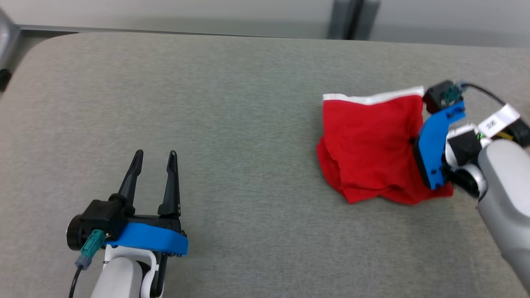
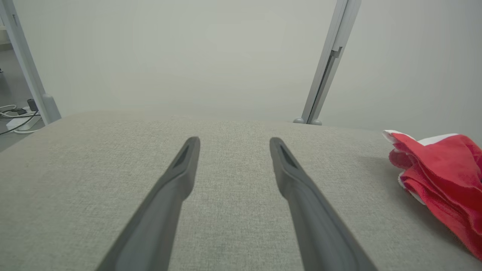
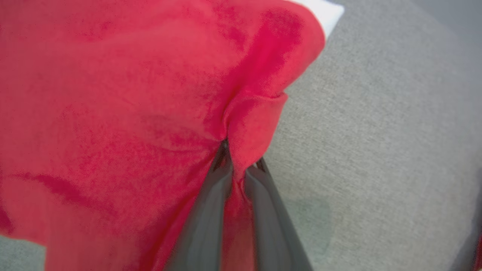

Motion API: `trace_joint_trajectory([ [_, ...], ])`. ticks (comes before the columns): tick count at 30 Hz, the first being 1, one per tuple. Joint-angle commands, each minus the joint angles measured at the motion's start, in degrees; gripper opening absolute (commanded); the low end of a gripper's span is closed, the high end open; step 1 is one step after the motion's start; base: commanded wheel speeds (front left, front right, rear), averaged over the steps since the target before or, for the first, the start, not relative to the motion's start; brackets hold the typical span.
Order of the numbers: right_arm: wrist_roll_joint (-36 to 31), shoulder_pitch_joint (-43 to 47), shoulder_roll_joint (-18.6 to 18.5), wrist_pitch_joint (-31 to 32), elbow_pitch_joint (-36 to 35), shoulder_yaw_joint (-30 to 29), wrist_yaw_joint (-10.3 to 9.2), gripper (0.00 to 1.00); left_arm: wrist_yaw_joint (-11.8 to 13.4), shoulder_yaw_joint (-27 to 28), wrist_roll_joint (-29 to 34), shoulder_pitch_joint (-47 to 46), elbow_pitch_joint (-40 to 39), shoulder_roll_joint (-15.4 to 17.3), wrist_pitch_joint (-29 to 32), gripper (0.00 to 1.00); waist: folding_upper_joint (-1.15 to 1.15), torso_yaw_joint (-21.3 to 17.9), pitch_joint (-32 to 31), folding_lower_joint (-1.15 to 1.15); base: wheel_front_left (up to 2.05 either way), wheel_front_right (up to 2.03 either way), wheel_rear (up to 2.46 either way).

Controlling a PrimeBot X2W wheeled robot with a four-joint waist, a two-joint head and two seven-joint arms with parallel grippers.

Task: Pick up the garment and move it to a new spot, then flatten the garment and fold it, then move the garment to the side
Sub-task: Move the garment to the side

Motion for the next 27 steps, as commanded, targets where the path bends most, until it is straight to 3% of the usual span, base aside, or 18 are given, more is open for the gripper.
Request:
trace_joint_trajectory([
  [1,2.44,-3.51,-3.02,-0.49,-2.73,4.04,-0.06,0.00,-0.40,0.47,0.42,-0.12,-0.87,-0.06,-0.24,1.00,0.00,-2.66,-0.16,0.00,0.00,0.00,0.00],
  [6,5.80,-8.68,-7.67,-1.02,-6.39,9.92,-0.06,0.00,-0.44,0.74,0.56,-0.43,-1.95,-0.33,-0.23,1.00,0.00,-7.22,0.46,0.00,0.00,0.00,0.00],
  [7,6.98,-10.88,-9.36,-0.95,-7.30,12.09,-0.06,0.00,-0.42,0.83,0.72,-0.83,-2.50,-0.41,-0.24,1.00,0.00,-9.59,0.85,0.00,0.00,0.00,0.00],
  [11,8.50,-13.49,-11.94,-1.61,-7.71,14.30,-0.05,0.00,-0.44,0.53,0.99,-1.47,-2.85,-0.49,-0.23,1.00,0.00,-12.74,1.68,0.00,0.00,0.00,0.00],
  [19,8.73,-18.23,-16.87,-5.48,-5.43,15.47,-0.05,0.00,-0.49,-0.37,1.84,-3.66,-3.48,1.31,-0.23,1.00,0.00,-19.08,5.56,0.00,0.00,0.00,0.00],
  [27,4.45,-20.26,-20.65,-12.78,0.71,14.02,-0.06,0.00,-0.51,-1.83,1.93,-6.15,-4.34,4.58,-0.21,1.00,0.00,-21.70,11.30,0.00,0.00,0.00,0.00],
])
